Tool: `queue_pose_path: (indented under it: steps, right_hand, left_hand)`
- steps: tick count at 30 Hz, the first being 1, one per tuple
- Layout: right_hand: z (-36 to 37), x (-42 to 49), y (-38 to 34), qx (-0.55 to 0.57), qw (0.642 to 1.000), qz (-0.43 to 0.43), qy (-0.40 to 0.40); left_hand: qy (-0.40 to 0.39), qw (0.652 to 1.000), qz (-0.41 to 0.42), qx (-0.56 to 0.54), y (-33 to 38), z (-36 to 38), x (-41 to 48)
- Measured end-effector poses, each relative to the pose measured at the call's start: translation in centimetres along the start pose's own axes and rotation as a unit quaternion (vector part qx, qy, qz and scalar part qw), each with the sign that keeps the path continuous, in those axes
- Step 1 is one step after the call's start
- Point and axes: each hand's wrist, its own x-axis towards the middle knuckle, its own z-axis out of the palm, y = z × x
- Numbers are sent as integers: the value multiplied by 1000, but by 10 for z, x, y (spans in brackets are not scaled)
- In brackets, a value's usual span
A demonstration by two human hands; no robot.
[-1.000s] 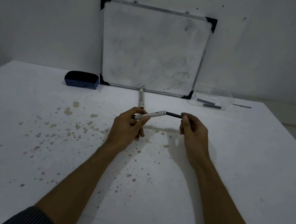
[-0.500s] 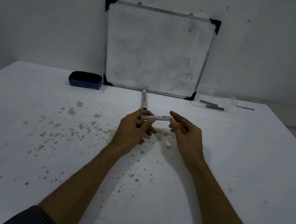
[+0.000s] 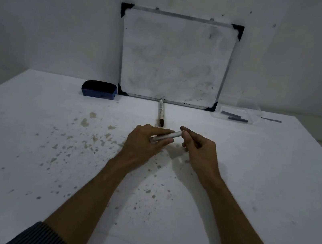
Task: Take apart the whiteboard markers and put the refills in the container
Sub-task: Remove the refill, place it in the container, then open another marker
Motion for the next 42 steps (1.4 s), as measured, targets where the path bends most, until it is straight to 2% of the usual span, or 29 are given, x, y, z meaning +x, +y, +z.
queue_pose_path:
  steps: [3,6,12,18,21,27,31,34,36,42]
  right_hand:
    - [11,2,-2,-68,995,-47,-50]
    - [22,10,-2,-110,988,-45,-94]
    - [56,30,-16,-229,968,-69,-75]
    - [90,36,-12,-311,942,-111,-68]
    - [91,34,-10,-309,944,-101,-62]
    - [47,25,-14,-196,979,-27,-45]
    - [7,23,-12,-31,998,24,-58]
    - [-12,22,-2,187,977,91,-54]
    - [-20,21,5,273,954,113,-41]
    - [-25,20,12,242,965,90,-39]
  left_hand:
    - [-22,998,-42,-42,-3,-13,4]
    - [-24,997,-64,-33,-11,-34,10]
    - [32,987,-121,-104,-43,-66,-6]
    - [25,986,-133,-96,-48,-63,-4]
    - [12,988,-127,-84,-51,-61,-4]
    - [4,986,-113,-119,-40,-58,-8]
    - [-41,969,-128,-207,-16,-39,-3]
    - [-97,974,-111,-171,-3,-25,10]
    - [-126,975,-101,-150,4,-16,16]
    - [-86,974,-124,-171,9,-5,11]
